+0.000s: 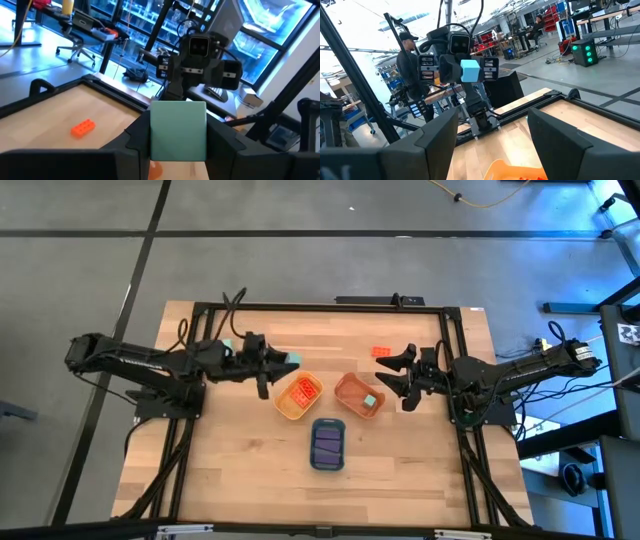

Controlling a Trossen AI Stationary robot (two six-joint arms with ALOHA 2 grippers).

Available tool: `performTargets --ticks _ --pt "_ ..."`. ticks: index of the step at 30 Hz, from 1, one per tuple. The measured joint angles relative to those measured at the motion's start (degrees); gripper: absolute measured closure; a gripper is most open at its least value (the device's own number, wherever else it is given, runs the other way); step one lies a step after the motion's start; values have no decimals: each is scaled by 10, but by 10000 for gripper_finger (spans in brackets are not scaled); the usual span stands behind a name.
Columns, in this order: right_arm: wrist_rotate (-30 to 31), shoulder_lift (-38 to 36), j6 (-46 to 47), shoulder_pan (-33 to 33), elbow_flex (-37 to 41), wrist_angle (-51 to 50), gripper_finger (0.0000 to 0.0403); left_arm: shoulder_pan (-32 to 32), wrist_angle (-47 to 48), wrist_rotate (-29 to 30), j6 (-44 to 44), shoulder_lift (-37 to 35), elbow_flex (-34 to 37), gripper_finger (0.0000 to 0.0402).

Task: Sort & place blocks by color
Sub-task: Put the right blue block into the orange bin

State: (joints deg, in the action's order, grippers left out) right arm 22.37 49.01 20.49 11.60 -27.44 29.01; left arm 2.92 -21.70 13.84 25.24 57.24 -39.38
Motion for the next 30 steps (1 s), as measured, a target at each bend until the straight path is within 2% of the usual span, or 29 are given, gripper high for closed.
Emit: performTargets --ticks 11,13,16,22,30 --pt "0 0 2 0 0 0 160 -6 -2 -2 18 16 -4 280" --pt "0 0 2 0 0 1 160 -17 6 -31 25 43 -18 280" --pt "0 0 3 0 0 7 160 -30 17 -78 20 113 -69 280" --pt "0 0 2 0 0 19 160 -46 129 -144 -41 291 -202 280" --pt "1 0 -1 0 0 35 160 -49 134 -144 -89 497 -326 280"
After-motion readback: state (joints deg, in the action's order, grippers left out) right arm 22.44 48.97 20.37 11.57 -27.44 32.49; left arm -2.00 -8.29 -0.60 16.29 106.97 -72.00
